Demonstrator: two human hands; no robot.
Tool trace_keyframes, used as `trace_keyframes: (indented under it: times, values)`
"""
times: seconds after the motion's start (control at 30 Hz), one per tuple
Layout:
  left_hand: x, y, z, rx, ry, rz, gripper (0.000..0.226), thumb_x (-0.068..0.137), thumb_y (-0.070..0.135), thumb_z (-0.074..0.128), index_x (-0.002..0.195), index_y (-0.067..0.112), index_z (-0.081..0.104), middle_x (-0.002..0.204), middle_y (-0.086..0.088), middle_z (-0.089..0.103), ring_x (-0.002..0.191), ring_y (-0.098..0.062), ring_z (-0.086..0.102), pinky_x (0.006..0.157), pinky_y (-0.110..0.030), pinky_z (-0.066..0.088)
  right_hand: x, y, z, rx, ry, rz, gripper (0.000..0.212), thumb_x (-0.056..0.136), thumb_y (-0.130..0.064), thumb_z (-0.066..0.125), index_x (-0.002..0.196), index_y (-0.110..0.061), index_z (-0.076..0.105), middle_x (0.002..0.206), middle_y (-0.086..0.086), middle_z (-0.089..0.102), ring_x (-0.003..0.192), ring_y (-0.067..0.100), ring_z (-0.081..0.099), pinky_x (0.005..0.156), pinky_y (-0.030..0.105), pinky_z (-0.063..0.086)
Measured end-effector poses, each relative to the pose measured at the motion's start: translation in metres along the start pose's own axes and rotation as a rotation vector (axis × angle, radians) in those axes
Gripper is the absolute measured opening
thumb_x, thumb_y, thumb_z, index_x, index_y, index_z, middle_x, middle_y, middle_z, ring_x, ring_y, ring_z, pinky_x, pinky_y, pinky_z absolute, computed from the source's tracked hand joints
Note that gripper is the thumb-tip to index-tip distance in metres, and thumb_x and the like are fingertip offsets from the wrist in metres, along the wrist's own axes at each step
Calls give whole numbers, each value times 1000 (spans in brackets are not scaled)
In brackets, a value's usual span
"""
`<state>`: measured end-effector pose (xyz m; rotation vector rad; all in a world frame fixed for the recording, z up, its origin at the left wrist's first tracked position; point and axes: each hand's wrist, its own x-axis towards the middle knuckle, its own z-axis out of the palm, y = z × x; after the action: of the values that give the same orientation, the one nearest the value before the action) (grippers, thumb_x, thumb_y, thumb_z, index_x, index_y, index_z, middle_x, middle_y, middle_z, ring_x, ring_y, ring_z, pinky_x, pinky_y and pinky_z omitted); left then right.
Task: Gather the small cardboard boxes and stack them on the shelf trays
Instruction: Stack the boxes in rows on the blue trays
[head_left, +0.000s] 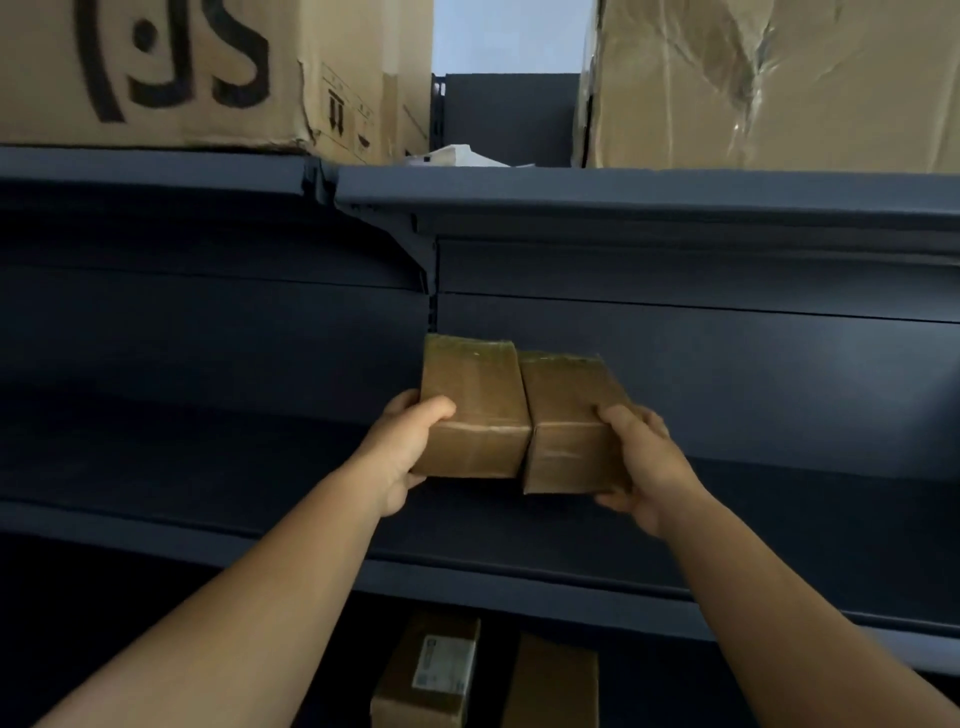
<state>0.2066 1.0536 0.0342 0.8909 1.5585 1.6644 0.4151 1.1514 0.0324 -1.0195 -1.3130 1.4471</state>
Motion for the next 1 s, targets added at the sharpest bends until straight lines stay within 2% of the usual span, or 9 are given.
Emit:
trace_keyframes:
  times: [0.13, 0.23, 0.4, 0.5, 0.57, 0.63, 0.7, 0.87, 1.0]
  values:
    - [-20, 6, -44, 2, 109, 98, 68, 76, 38, 71, 137, 35, 41, 121, 2, 59, 105, -19, 58, 98, -39, 47, -11, 3, 40, -18, -16, -79, 61, 82, -45, 63, 135, -38, 35, 122, -3, 47, 112, 25, 49, 94, 49, 44]
    - [-39, 9, -80, 51, 201, 158, 82, 70, 41, 76, 141, 36, 35, 133, 3, 50, 110, -18, 54, 97, -33, 44, -26, 5, 77, 26, -85, -115, 55, 84, -44, 64, 133, -36, 40, 118, -5, 50, 105, 20, 50, 86, 41, 44]
    - [-78, 16, -149, 385, 468, 308, 96, 68, 38, 80, 145, 40, 21, 137, 6, 22, 118, -18, 41, 93, -29, 38, -62, 9, 158, 58, -201, -224, 54, 84, -38, 66, 132, -34, 42, 114, -6, 54, 95, 13, 52, 69, 28, 43]
    - [-109, 15, -205, 733, 647, 396, 112, 65, 36, 81, 147, 39, 4, 140, 11, 14, 129, -21, 30, 99, -35, 37, -92, 20, 217, -80, -231, -341, 77, 73, -42, 75, 138, -35, 35, 132, -1, 42, 109, 19, 49, 88, 37, 49]
    - [-131, 13, -247, 877, 749, 393, 121, 65, 35, 82, 149, 33, -5, 143, 12, 9, 133, -22, 24, 104, -39, 35, -119, 28, 259, -234, -242, -369, 93, 67, -46, 77, 142, -36, 24, 142, 2, 27, 124, 27, 38, 101, 47, 42]
    - [-153, 10, -289, 938, 813, 341, 126, 65, 36, 83, 149, 26, -9, 144, 9, 5, 134, -24, 22, 108, -41, 33, -151, 35, 299, -338, -251, -409, 102, 66, -45, 79, 146, -32, 16, 148, 4, 21, 133, 29, 26, 105, 48, 36]
    - [-172, 7, -328, 953, 849, 288, 125, 63, 38, 84, 150, 23, -5, 141, 5, 8, 130, -25, 25, 108, -40, 34, -185, 43, 336, -407, -273, -474, 109, 66, -42, 81, 147, -28, 10, 151, 4, 15, 137, 28, 18, 106, 46, 32]
    - [-223, 0, -409, 1142, 934, 263, 111, 62, 32, 82, 147, 16, 12, 131, -5, 19, 119, -25, 33, 102, -36, 39, -246, 69, 405, -577, -280, -838, 116, 63, -36, 83, 148, -28, 4, 149, -3, 9, 137, 21, 13, 115, 42, 23]
    - [-254, -15, -462, 1557, 950, 449, 110, 46, 12, 86, 143, 12, 34, 129, -11, 39, 116, -32, 40, 97, -47, 44, -265, 89, 430, -809, -122, -1184, 112, 54, -18, 88, 145, -21, 23, 145, 4, 22, 133, 27, 24, 108, 49, 31]
